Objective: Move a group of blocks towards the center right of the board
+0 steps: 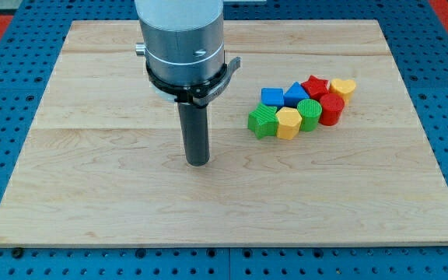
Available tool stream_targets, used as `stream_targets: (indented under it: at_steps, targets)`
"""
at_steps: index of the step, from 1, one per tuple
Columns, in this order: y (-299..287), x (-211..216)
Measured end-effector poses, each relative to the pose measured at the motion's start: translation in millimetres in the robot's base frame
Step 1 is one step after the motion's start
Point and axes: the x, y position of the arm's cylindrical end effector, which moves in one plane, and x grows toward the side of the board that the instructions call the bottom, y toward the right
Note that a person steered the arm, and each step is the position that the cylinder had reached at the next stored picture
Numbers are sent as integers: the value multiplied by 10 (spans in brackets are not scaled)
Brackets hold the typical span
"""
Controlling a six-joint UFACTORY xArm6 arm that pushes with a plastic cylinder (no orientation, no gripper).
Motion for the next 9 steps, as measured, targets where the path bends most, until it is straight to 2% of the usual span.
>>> stream_targets:
  at_steps: [3, 6, 7, 9]
  targets:
    - [-12, 0]
    - [-77, -1289]
    - [347, -1398]
    - [638, -1029]
